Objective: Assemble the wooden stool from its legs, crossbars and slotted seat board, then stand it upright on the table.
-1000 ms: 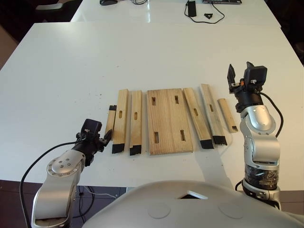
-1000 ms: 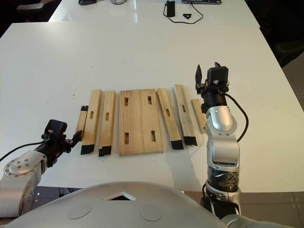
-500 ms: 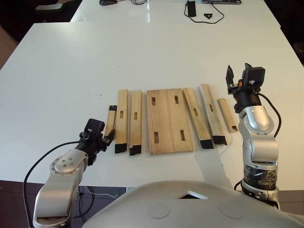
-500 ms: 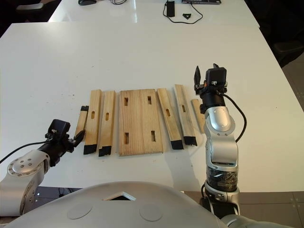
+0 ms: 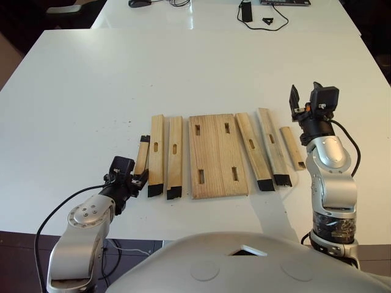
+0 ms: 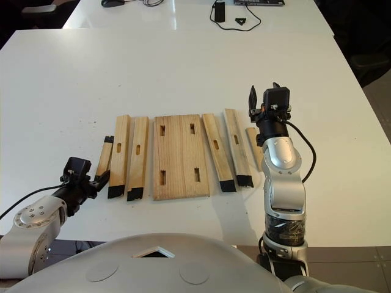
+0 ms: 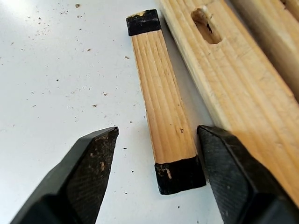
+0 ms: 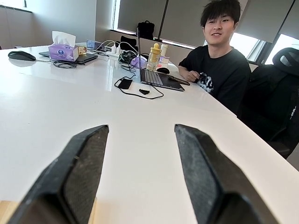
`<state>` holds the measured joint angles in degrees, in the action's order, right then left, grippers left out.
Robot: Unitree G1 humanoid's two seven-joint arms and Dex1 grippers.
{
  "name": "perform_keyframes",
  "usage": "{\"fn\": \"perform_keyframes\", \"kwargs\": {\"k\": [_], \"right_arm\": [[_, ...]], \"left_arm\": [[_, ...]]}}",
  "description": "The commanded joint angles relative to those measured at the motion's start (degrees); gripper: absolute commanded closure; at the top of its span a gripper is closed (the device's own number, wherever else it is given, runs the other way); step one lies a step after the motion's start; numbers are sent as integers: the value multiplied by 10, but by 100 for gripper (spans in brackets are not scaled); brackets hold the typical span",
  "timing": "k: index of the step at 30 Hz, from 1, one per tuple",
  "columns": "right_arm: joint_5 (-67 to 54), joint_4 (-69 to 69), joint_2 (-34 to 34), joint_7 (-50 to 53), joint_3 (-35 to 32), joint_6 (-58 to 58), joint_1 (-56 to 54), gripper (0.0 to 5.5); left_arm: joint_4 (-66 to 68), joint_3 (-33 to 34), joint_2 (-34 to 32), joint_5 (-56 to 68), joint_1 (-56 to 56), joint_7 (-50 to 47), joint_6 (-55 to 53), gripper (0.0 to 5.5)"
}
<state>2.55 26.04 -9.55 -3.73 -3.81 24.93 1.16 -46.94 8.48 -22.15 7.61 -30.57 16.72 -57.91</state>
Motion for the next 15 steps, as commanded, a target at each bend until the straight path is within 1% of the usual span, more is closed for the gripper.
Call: {"fn": "perform_keyframes", "kwargs": {"k": [1,2,5,8,12,15], "right_arm": [[3,-5,-5,-1,0,6,-10,288],[2,-5,-5,-1,-1,6,-10,288],[2,-7,-7,-3,-1,6,-14,288],[5,-13,-7,0,-2,6,-15,288],[6,-18,-6,4,-4,4,-16,288],[-10,-17,-4,-5,-11,-3,-24,288]], "left_arm": [[73,2,9,9,-41,6,-13,312],[80,4,10,14,-39,6,-12,334],[91,8,5,21,-33,5,-6,375],[118,8,-14,14,-23,5,17,419],[134,11,-36,4,3,-4,42,420],[138,18,-49,-8,39,-8,97,420]]}}
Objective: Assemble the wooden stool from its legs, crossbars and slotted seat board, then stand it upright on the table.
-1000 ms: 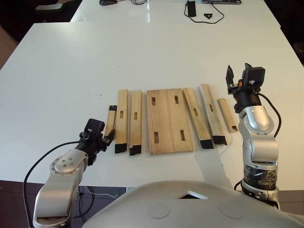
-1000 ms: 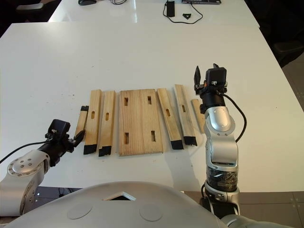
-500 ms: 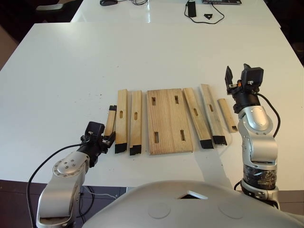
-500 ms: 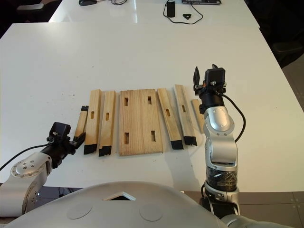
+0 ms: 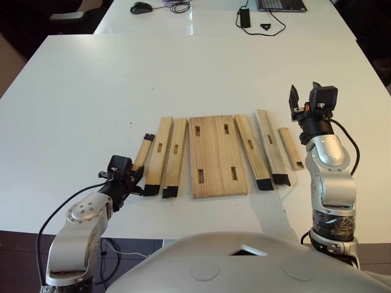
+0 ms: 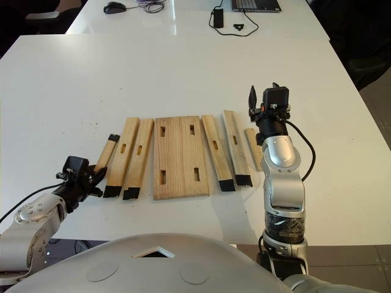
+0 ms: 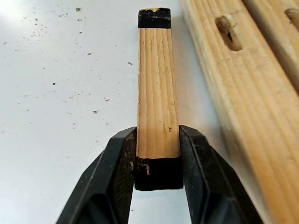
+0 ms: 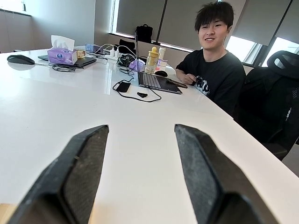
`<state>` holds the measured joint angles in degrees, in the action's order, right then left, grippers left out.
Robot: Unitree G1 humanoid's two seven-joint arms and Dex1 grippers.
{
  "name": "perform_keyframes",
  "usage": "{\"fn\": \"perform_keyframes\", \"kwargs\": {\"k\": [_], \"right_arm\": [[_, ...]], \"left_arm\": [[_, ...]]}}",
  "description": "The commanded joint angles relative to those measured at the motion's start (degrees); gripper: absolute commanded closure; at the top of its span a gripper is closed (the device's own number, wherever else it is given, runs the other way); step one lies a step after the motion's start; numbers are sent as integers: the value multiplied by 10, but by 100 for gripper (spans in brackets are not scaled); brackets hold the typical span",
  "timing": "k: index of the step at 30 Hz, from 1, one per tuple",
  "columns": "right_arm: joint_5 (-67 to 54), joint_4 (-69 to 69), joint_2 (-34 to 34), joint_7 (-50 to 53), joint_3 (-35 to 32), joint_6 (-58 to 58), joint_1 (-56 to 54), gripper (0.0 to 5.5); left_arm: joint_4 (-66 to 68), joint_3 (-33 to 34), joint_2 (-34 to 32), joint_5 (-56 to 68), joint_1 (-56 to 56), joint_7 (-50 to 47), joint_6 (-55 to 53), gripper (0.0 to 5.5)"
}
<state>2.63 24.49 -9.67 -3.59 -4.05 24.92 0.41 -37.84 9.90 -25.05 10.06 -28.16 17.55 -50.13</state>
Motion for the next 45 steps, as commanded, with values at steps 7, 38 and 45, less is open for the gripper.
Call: {"fn": "perform_keyframes", "kwargs": {"k": [7,38,45], "right_arm": [[-303,6,-68,-201,-133,54,-85,288],[-869,68,-282,-420,-98,268,-224,339],[-844,86,-313,-464,-94,263,-200,423]], "left_arm": [[1,36,-75,17,203,80,224,420],[-83,-4,-173,654,397,192,60,420],[-70,2,-194,665,390,205,59,420]]}}
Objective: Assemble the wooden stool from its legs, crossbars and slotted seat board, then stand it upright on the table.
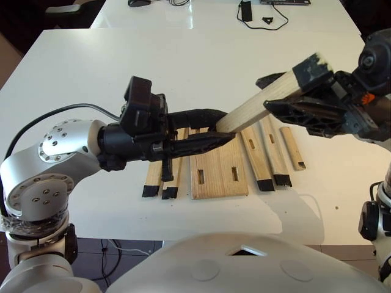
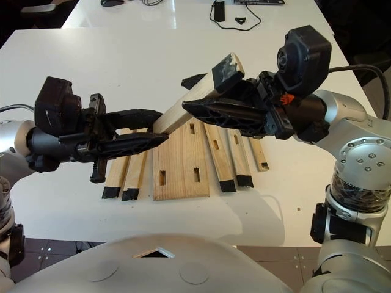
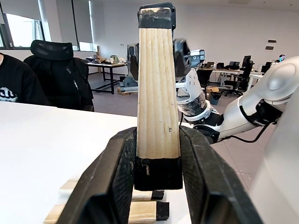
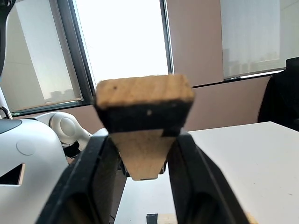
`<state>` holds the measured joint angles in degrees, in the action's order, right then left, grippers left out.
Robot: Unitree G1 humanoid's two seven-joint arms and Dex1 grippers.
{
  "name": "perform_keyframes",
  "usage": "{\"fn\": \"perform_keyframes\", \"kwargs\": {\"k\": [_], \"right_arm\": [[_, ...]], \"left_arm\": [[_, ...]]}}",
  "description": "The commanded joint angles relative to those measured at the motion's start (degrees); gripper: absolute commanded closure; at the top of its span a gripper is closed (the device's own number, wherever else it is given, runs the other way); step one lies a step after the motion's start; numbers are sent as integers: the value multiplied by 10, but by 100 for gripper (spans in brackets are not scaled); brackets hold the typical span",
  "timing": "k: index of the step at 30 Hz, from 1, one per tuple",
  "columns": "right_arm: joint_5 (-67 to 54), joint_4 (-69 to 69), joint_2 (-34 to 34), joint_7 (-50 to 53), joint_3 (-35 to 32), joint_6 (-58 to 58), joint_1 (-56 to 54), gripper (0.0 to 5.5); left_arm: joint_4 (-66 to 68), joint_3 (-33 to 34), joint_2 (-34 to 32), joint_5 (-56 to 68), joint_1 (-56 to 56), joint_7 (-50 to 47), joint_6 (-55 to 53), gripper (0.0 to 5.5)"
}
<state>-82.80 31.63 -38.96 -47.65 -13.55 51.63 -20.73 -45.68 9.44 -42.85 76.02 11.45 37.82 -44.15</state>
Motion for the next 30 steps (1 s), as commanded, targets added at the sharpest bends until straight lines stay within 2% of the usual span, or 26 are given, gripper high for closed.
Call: {"fn": "perform_keyframes", "kwargs": {"k": [1,7,8,11,14,22,26,30], "right_arm": [[14,17,-24,-30,-1,-6,15,423],[59,20,-39,-58,6,-25,35,423],[67,19,-39,-59,8,-28,37,423],[91,12,-35,-57,12,-40,37,423],[169,-14,-53,-68,20,-73,28,423],[502,-272,-197,-237,73,-310,30,423],[568,-367,-204,-277,83,-386,32,423],[569,-364,-170,-284,95,-392,33,423]], "left_arm": [[11,8,-17,5,-8,4,0,420],[16,1,-23,0,-10,-3,1,420],[18,-2,-25,-3,-9,-8,-1,381],[19,-7,-29,-22,-17,-1,2,313],[24,-18,-27,-65,-24,-6,7,278],[20,-46,-13,-213,-119,6,60,278],[15,-62,-6,-267,-163,14,92,278],[24,-80,3,-300,-166,18,108,278]]}}
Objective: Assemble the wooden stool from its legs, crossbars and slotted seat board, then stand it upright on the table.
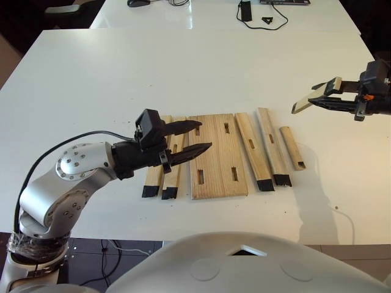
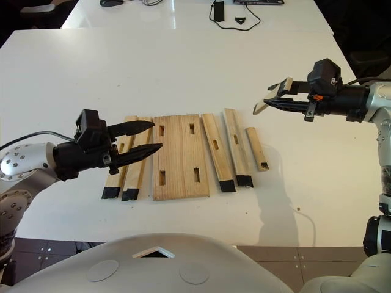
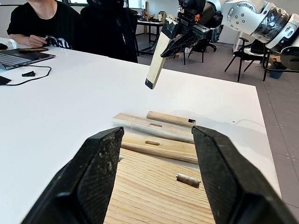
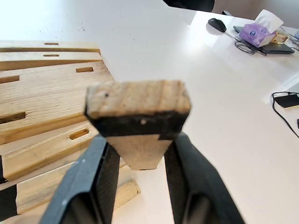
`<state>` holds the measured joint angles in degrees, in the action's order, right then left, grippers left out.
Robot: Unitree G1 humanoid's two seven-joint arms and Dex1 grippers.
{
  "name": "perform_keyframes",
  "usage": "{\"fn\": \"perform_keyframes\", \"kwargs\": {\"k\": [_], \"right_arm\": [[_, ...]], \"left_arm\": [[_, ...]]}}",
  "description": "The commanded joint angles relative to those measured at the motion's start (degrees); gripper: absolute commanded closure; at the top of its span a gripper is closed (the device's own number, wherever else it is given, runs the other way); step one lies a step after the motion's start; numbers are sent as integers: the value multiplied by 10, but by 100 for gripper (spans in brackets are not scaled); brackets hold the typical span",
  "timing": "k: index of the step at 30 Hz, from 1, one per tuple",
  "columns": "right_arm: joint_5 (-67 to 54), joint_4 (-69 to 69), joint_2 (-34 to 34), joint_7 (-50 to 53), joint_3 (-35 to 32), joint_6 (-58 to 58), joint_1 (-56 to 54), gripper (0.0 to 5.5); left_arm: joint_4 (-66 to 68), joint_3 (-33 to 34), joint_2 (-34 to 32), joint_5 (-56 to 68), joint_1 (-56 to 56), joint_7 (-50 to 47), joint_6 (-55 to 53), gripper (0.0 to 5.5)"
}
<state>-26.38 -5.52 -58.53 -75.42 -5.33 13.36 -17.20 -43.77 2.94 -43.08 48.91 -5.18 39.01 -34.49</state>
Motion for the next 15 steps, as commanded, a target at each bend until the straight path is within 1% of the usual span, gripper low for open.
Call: {"fn": "perform_keyframes", "kwargs": {"k": [1,8,12,15], "right_arm": [[8,9,34,-5,20,-12,-4,423],[47,11,60,-18,56,-53,-1,423],[61,19,71,-27,77,-65,18,423],[89,6,90,-3,87,-98,18,423]], "left_arm": [[6,-20,7,-35,0,7,13,278],[12,-39,-1,-86,-12,28,27,278],[25,-50,5,-115,-7,20,27,278],[28,-52,7,-119,-7,25,29,278]]}}
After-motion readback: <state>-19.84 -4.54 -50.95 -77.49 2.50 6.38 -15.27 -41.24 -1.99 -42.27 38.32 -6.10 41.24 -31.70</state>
